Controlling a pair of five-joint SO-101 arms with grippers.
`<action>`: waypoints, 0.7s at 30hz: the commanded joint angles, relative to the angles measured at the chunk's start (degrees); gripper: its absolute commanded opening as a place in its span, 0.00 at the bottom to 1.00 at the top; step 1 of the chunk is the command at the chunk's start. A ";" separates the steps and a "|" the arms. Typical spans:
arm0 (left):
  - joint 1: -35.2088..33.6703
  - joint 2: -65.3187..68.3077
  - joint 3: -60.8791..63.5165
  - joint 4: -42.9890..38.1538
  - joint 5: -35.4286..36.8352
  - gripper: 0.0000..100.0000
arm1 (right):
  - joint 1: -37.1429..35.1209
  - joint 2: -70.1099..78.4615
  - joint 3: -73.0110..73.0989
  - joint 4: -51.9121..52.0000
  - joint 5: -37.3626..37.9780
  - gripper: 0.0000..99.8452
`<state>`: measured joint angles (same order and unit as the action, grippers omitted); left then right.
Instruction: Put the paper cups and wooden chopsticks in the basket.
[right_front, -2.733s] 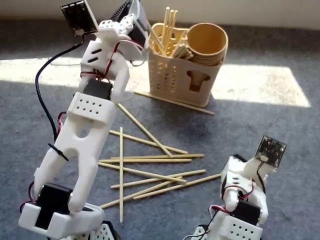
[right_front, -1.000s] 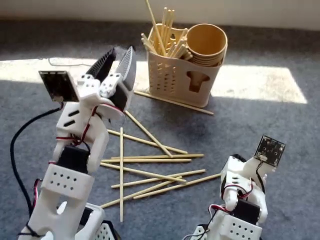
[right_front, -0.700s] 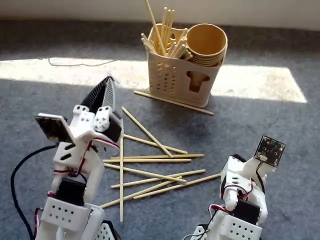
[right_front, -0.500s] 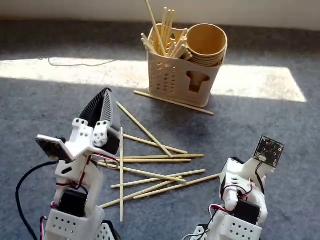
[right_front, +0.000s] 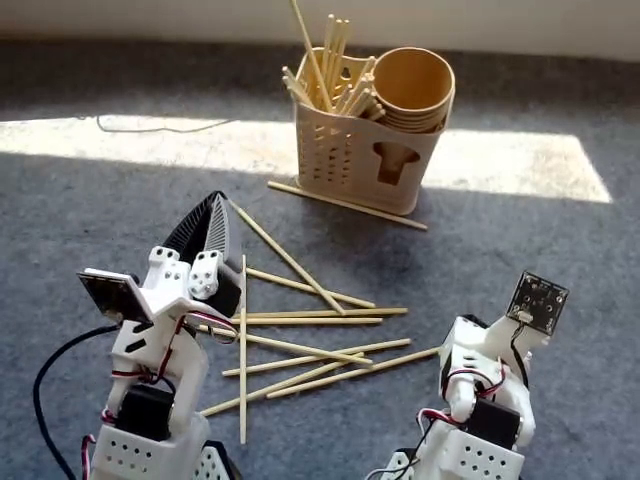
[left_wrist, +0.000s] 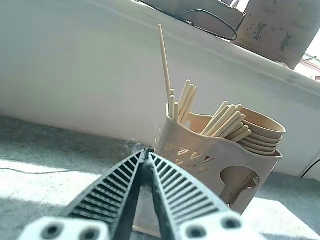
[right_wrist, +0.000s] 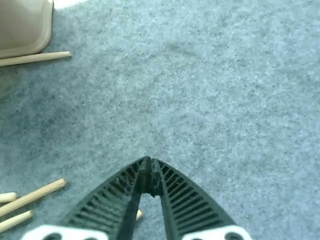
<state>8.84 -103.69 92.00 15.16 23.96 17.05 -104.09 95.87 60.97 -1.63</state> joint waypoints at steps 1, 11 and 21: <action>-2.07 -0.31 -0.22 0.18 -0.26 0.01 | 0.13 -0.31 5.49 0.13 -0.18 0.01; -7.25 -0.31 -0.40 0.26 5.10 0.01 | 0.13 -0.31 5.49 0.48 11.60 0.01; -8.31 -0.31 -0.84 0.00 5.01 0.01 | -2.24 -0.31 4.97 0.22 11.78 0.01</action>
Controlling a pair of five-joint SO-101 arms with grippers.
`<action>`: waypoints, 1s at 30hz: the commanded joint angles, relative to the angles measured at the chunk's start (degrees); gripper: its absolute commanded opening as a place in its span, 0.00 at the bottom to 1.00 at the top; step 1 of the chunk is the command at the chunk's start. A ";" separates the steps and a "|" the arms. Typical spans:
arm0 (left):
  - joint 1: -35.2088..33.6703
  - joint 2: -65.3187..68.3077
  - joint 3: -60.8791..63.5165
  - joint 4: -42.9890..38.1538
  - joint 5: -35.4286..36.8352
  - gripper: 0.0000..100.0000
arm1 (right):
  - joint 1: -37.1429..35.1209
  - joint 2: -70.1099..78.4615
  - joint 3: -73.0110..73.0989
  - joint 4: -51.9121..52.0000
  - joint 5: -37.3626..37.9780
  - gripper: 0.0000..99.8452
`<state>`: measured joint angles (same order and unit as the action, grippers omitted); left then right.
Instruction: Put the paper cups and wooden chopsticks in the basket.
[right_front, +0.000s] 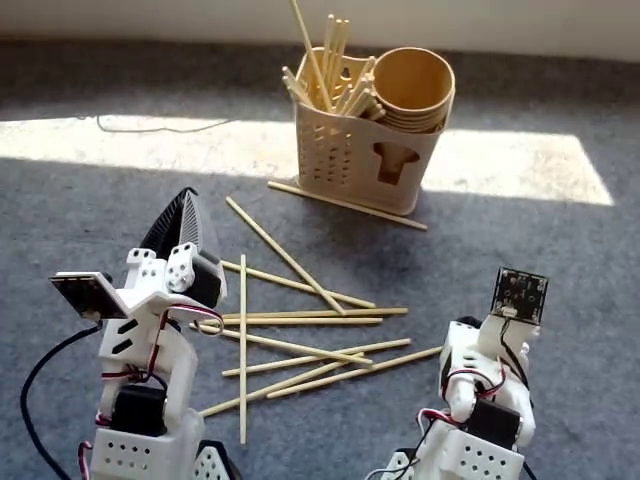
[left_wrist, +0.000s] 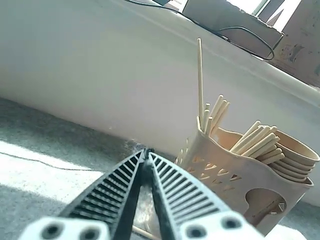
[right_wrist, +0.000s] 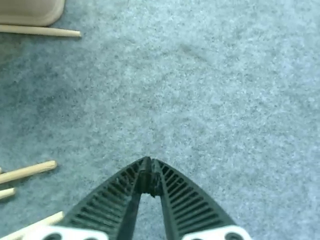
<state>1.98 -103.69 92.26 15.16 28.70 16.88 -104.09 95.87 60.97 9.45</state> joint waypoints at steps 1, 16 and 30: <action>-1.54 -0.31 -1.63 0.18 0.18 0.01 | -2.77 -0.31 4.88 0.40 0.79 0.01; -22.46 -0.31 -1.10 17.05 -8.18 0.01 | -17.63 0.31 -16.57 1.54 11.60 0.01; -26.24 -0.22 4.88 32.88 -19.69 0.01 | -35.65 12.53 -32.40 4.18 11.60 0.03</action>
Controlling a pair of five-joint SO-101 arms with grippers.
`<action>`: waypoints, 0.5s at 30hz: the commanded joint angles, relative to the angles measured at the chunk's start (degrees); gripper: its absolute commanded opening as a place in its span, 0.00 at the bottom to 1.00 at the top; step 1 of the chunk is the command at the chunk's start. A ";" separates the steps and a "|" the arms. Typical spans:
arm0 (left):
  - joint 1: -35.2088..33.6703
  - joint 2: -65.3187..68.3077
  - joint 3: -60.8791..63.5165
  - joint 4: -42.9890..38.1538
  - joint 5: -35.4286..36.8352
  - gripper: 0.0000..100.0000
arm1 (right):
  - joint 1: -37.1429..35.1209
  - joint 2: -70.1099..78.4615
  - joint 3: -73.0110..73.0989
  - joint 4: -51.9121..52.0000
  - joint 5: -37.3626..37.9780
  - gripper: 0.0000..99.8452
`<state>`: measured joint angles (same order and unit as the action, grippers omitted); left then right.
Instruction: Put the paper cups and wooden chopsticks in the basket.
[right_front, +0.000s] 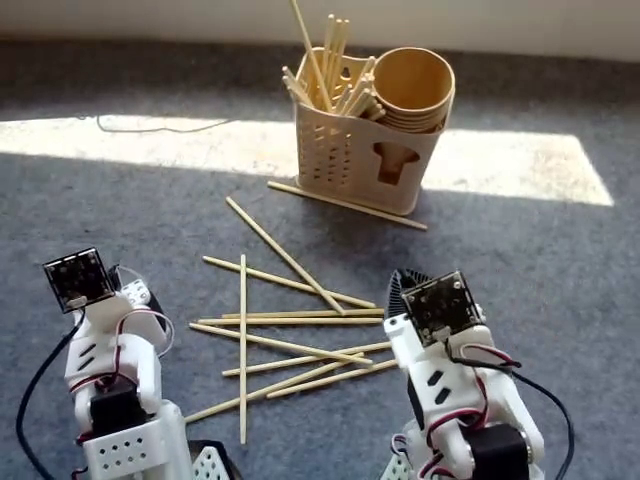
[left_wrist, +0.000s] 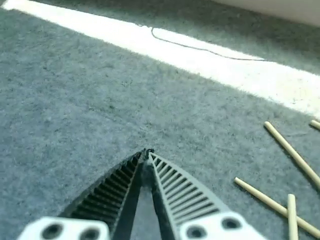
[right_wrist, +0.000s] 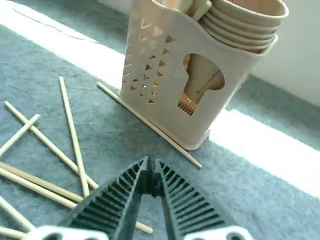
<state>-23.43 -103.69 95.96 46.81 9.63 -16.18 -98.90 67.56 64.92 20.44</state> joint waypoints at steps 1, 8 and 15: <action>-0.66 -0.22 1.19 1.32 -0.62 0.01 | -3.47 10.68 -5.41 0.22 0.35 0.03; -0.75 -0.22 1.19 5.63 -0.70 0.01 | -11.91 33.71 -17.10 0.04 0.18 0.03; -0.57 -0.22 1.19 10.11 -0.70 0.01 | -18.07 52.97 -26.86 -0.13 0.09 0.04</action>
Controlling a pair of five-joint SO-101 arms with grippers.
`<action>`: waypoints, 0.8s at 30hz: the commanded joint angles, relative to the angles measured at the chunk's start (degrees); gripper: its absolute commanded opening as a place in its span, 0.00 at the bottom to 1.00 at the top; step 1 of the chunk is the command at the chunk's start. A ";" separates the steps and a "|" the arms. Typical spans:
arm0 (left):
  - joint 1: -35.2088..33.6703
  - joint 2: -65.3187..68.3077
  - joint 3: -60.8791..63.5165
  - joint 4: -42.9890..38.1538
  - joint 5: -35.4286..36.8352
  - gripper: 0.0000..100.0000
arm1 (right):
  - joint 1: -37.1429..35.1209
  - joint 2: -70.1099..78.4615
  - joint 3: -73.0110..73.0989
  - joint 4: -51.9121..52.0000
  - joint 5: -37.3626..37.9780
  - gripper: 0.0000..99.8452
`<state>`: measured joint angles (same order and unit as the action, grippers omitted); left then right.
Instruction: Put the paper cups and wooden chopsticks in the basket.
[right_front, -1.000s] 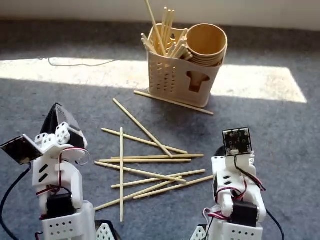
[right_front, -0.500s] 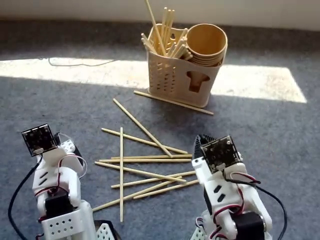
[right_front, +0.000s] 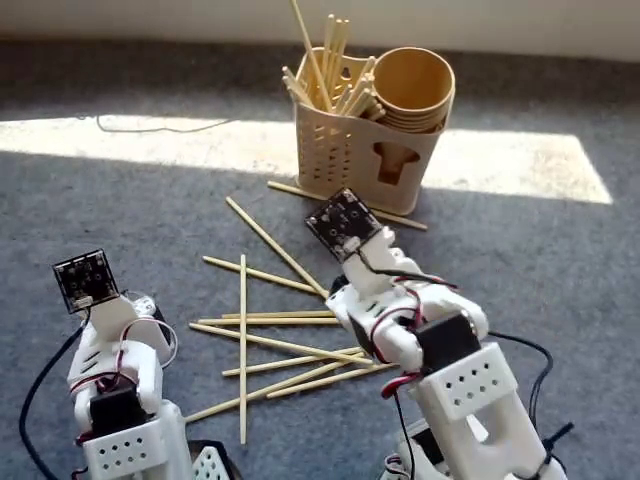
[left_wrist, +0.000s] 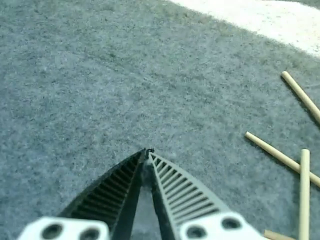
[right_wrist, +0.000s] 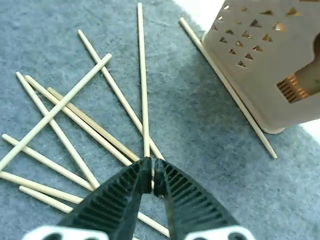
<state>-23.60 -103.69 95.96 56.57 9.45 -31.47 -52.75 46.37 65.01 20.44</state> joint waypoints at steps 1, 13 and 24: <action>-0.40 -0.22 1.19 0.62 -0.53 0.01 | -3.38 9.45 -7.16 -0.04 -0.26 0.06; -0.40 0.22 1.19 0.70 -0.53 0.01 | -7.87 38.11 -30.37 -0.31 -4.75 0.12; -0.40 0.22 1.19 0.70 -0.53 0.01 | -8.31 66.15 -49.19 -0.31 -4.75 0.12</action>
<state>-23.60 -103.69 95.96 57.10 9.45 -40.70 9.76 2.59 64.92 16.22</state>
